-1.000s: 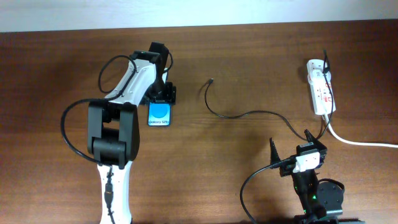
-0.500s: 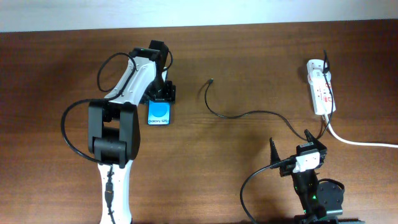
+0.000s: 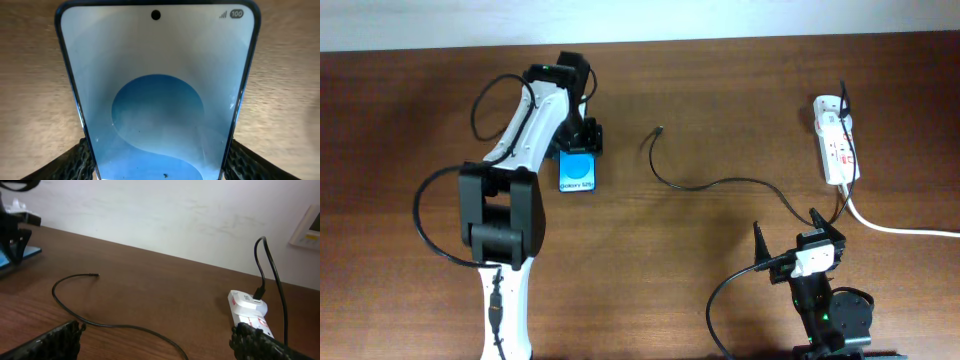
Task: Plug charger to phone and switch on socket
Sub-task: 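Close the left gripper on the phone's top edge and lift it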
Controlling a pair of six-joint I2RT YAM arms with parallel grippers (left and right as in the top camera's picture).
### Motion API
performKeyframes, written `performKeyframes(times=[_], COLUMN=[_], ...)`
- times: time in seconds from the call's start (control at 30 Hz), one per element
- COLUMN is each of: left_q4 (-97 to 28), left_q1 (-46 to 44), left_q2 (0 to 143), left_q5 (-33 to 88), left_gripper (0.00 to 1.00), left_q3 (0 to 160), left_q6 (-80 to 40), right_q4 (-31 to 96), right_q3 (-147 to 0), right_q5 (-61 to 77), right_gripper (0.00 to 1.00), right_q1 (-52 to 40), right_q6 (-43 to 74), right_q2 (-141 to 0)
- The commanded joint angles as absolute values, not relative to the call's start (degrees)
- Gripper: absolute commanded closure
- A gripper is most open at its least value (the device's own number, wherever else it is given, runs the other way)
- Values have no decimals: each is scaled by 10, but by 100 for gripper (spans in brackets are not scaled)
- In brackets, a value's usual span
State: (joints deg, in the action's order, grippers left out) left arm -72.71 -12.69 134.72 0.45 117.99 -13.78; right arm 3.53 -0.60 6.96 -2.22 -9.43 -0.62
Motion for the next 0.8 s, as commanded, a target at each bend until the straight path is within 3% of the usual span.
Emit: performKeyframes(times=[0.0,0.17,0.4,0.77], left_q4=[-740,-751,-790,-890], left_q1=[-122,-122,-122,-95], left_q2=[1353,1353,1352,1352], left_q5=[20,34,58,297], left_gripper=[85,100,100,100], left_q3=[1224,1226,1227,1227], left_q6=[-155,-173,-245,-313], right_q4=[38,38,38,38], right_q3=[-3,-3,-3,-3], right_q5=[73,73,73,73], right_gripper=[2,2,2,2], right_q1=[-18,-18,-18,-18], right_q6=[-94,-94,-94,-94], right_q2=[-2,-2,-2,-2])
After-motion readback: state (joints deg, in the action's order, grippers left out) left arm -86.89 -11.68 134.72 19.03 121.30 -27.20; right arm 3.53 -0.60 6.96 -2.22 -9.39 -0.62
